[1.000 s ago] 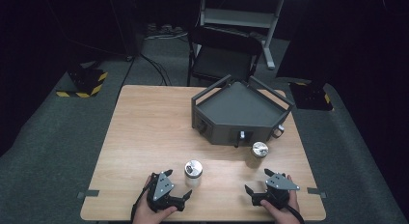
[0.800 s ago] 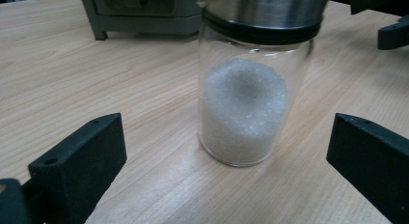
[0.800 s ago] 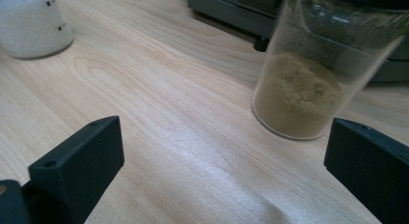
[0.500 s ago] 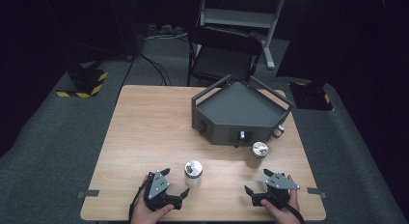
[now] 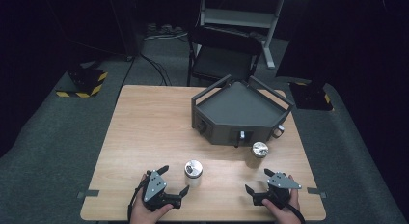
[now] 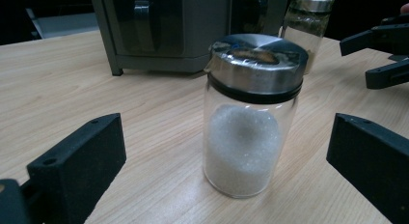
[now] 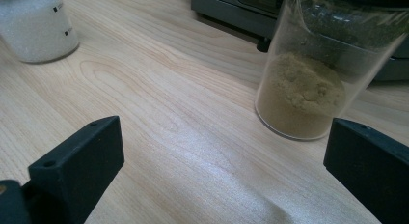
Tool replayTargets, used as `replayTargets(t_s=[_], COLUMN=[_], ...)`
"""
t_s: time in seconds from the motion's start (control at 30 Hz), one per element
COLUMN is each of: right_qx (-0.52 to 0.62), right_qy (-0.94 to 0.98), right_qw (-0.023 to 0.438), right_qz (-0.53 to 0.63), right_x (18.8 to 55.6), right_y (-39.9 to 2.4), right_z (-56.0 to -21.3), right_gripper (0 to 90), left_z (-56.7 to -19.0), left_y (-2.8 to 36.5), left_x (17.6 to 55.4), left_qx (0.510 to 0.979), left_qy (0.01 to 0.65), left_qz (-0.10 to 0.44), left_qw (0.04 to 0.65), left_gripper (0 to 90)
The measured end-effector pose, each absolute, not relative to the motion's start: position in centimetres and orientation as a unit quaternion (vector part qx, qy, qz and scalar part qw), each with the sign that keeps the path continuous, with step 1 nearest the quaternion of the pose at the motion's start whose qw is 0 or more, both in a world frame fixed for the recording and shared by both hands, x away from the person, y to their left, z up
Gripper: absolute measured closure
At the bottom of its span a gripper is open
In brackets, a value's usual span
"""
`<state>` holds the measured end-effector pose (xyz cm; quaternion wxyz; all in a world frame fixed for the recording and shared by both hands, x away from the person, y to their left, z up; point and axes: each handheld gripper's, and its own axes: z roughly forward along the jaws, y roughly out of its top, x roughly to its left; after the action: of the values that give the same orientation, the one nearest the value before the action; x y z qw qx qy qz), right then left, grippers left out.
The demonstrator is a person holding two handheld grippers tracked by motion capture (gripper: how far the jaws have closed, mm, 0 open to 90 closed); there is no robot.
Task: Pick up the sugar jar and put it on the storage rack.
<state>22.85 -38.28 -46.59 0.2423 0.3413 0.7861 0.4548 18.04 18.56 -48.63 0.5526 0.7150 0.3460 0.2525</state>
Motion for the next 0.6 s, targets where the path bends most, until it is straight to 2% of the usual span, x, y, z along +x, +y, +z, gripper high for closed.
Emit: replayTargets(t_s=[0.6], right_qx=[0.346], right_qy=[0.782], right_qw=[0.243], right_qz=[0.458], right_x=[22.8], right_y=[-38.4], right_z=[-46.7], right_gripper=[0.5], left_z=[-47.9], left_y=[17.4], left_x=[18.7], left_qx=[0.712], left_qy=[0.333], left_qz=[0.255], left_qw=[0.563], left_gripper=[0.5])
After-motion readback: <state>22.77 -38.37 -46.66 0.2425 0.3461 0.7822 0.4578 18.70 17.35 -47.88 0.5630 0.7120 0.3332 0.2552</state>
